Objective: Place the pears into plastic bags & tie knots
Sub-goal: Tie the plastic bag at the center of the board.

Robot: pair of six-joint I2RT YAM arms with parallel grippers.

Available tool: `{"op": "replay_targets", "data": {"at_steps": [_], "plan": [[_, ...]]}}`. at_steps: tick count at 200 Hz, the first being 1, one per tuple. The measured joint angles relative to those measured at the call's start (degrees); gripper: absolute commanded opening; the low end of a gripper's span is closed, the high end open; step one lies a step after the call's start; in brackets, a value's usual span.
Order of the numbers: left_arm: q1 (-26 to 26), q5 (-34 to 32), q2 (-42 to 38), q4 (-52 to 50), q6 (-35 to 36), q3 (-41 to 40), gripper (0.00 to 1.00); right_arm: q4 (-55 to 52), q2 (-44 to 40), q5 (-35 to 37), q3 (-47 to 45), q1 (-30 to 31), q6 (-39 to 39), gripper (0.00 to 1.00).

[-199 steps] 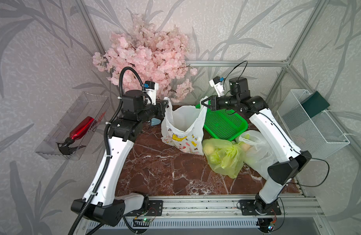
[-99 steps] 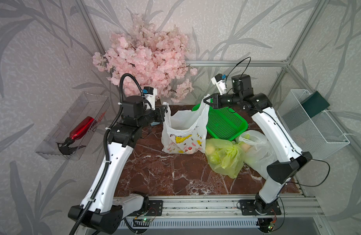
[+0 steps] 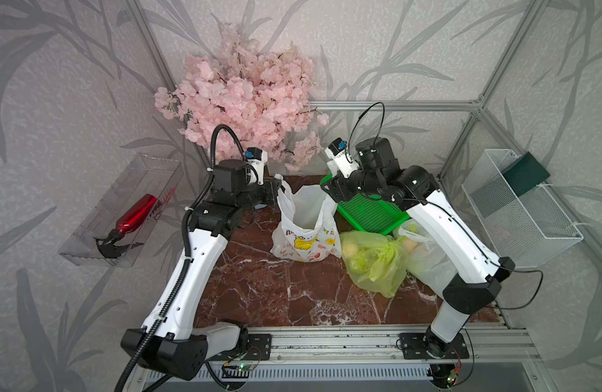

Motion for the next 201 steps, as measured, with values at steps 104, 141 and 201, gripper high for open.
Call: {"op": "replay_targets", "data": {"at_steps": [104, 141, 201], "plan": [[0.0, 0.3, 1.4, -0.4, 0.6, 4.5, 0.00, 20.2, 1.9, -12.5, -15.4, 3.6, 3.0, 0.99], [0.0, 0.3, 2.0, -0.5, 0.6, 4.5, 0.00, 32.7, 3.8, -16.1, -20.6, 3.5, 6.8, 0.99], [0.0, 0.4, 2.1, -0.9, 0.7, 4.7, 0.00, 43.5, 14.0, -19.0, -15.5, -0.2, 13.6, 0.91]]}}
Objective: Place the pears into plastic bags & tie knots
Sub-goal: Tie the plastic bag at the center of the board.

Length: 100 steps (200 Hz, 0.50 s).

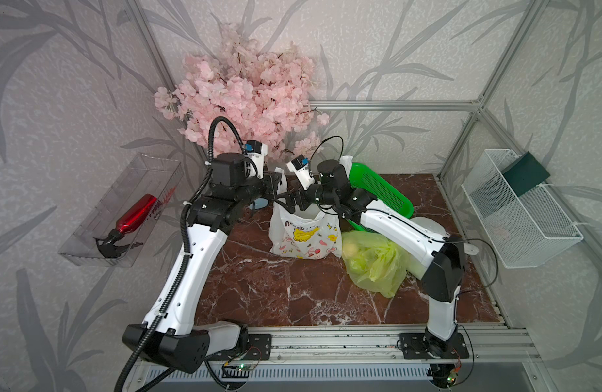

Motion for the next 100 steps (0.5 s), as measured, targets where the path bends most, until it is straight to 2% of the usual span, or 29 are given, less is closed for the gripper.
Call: {"op": "replay_targets", "data": {"at_steps": [49, 57, 70, 80, 100], "plan": [[0.0, 1.3, 0.5, -0.7, 0.5, 0.1, 0.00, 1.7, 6.7, -5.0, 6.7, -1.4, 0.9, 0.78], [0.0, 1.6, 0.8, -0.9, 0.5, 0.3, 0.00, 1.8, 6.7, -5.7, 6.8, -1.4, 0.9, 0.73], [0.0, 2.1, 1.3, -1.0, 0.5, 0.8, 0.00, 1.8, 7.0, -7.0, 7.6, -1.4, 0.7, 0.59], [0.0, 2.4, 1.6, -1.1, 0.7, 1.0, 0.09, 1.8, 7.6, -7.9, 9.2, -1.4, 1.0, 0.47], [0.4, 2.8, 1.6, -0.9, 1.3, 1.6, 0.37, 1.8, 8.0, -10.0, 10.5, -1.4, 1.7, 0.19]]}}
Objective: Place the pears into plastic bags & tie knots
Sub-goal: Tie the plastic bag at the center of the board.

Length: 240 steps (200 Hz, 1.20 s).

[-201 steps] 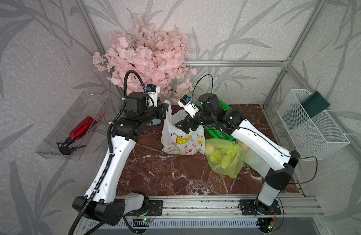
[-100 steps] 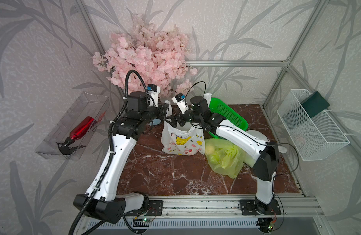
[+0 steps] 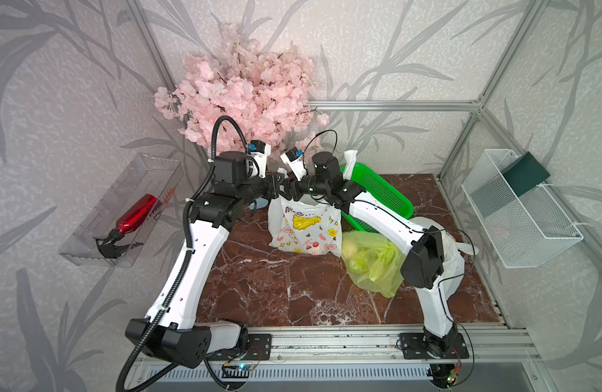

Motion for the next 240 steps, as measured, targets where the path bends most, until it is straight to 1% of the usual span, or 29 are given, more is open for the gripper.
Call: {"op": "replay_targets", "data": {"at_steps": [8, 16, 25, 42, 59, 76, 91, 122, 143, 166, 174, 182, 190, 194, 215, 240], "plan": [[0.7, 0.9, -0.3, 0.3, 0.1, 0.1, 0.44, 0.6, 0.0, -1.0, 0.0, -0.2, 0.6, 0.10], [1.8, 2.5, -0.7, 0.6, -0.1, 0.0, 0.51, 1.3, 0.0, -1.7, -0.4, -0.3, 1.3, 0.05], [3.5, 4.3, -1.2, 1.4, -1.3, -0.2, 0.57, 2.5, -0.1, -2.5, -1.1, -0.6, 2.2, 0.03], [8.3, 7.5, -3.0, 4.9, -4.0, -2.0, 0.64, 3.9, -0.1, -3.6, -2.7, -1.4, 4.0, 0.03], [11.9, 8.8, -5.5, 8.4, -6.1, -6.0, 0.69, 5.1, -0.2, -4.7, -4.3, -2.1, 5.7, 0.03], [12.5, 9.6, -8.0, 11.0, -6.9, -11.4, 0.74, 6.4, -1.0, -5.8, -6.4, -2.6, 7.5, 0.03], [12.7, 9.8, -10.1, 14.8, -6.8, -18.6, 0.79, 7.4, -2.1, -6.9, -8.2, -3.1, 9.4, 0.02], [12.8, 11.6, -10.9, 23.5, -4.6, -34.1, 0.80, 9.7, -4.3, -9.2, -10.4, -3.7, 12.7, 0.02], [12.8, 11.9, -9.9, 27.3, -2.6, -39.9, 0.80, 10.8, -5.5, -10.6, -10.8, -3.7, 14.4, 0.02], [12.3, 13.4, -7.9, 32.0, -0.8, -40.5, 0.73, 12.4, -6.2, -12.0, -11.1, -3.7, 16.2, 0.02], [12.1, 14.1, -7.0, 34.6, -0.8, -40.5, 0.69, 12.7, -6.2, -12.4, -11.1, -3.6, 16.7, 0.02], [11.7, 15.0, -5.8, 37.1, -0.8, -40.5, 0.62, 12.9, -6.2, -12.7, -11.1, -3.6, 17.2, 0.03], [11.1, 15.7, -4.5, 39.5, -1.2, -40.6, 0.52, 12.9, -6.2, -13.0, -11.2, -3.6, 17.6, 0.04], [10.8, 16.1, -3.8, 40.8, -0.9, -40.6, 0.45, 12.9, -6.2, -13.0, -11.2, -3.6, 17.8, 0.05], [8.7, 17.2, -0.9, 44.9, -1.4, -41.4, 0.00, 13.0, -6.2, -13.0, -11.2, -3.6, 18.7, 0.11], [7.0, 17.4, -0.3, 44.9, -0.2, -42.6, 0.00, 12.8, -6.2, -12.4, -11.2, -3.7, 18.9, 0.23]]}}
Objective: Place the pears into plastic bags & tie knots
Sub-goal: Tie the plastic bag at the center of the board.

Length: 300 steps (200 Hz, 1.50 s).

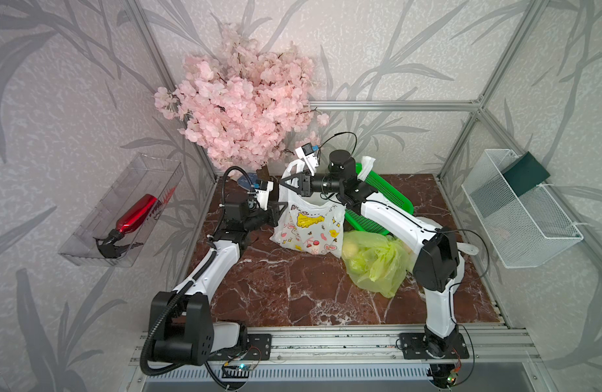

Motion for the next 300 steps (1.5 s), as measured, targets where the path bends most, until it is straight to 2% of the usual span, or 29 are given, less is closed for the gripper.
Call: {"op": "replay_targets", "data": {"at_steps": [30, 56, 84, 94, 132, 147, 153, 180, 204, 241, 264, 300], "plan": [[-0.3, -0.4, -2.2, -1.4, 2.0, -1.8, 0.00, -1.1, 0.0, 2.0, 0.6, 0.0, 0.5, 0.42], [-0.4, -0.7, -3.8, -2.8, 2.8, -2.6, 0.00, -3.8, 0.0, 4.4, 2.9, 0.3, -0.3, 0.53], [-1.0, -1.0, -4.0, -3.5, 3.7, -2.6, 0.00, -7.2, 0.0, 7.4, 7.1, 1.0, -1.8, 0.55], [-1.4, -1.1, -4.0, -4.0, 4.0, -2.6, 0.00, -8.4, 0.1, 8.3, 8.7, 1.4, -2.2, 0.49], [-2.2, -1.4, -4.2, -6.9, 5.8, -2.6, 0.00, -9.6, 1.2, 7.9, 13.2, 2.4, -2.1, 0.00], [-2.3, -1.6, -4.8, -9.7, 7.1, -2.4, 0.00, -9.4, 1.8, 5.9, 14.1, 2.7, -0.8, 0.00], [-2.2, -1.9, -5.3, -11.5, 7.6, -2.1, 0.06, -9.5, 2.1, 4.9, 14.4, 2.7, -0.5, 0.00], [-0.6, -2.4, -8.6, -18.6, 7.9, 0.2, 0.49, -9.2, 3.7, -0.9, 16.1, 2.5, 1.3, 0.00], [4.1, 1.8, -11.9, -19.0, 5.6, 1.3, 0.67, -8.4, 4.7, -6.6, 16.9, 2.2, 4.0, 0.00], [9.7, 12.2, -11.8, -15.0, 2.4, 4.4, 0.81, -6.3, 5.7, -13.3, 17.7, 1.4, 8.7, 0.00], [9.8, 16.0, -10.8, -10.1, 2.4, 4.9, 0.88, -5.4, 6.7, -16.4, 19.4, 1.3, 10.9, 0.00], [7.5, 18.7, -8.5, -3.1, 3.8, 5.6, 0.88, -3.1, 8.2, -19.3, 20.3, 1.4, 13.9, 0.00]]}}
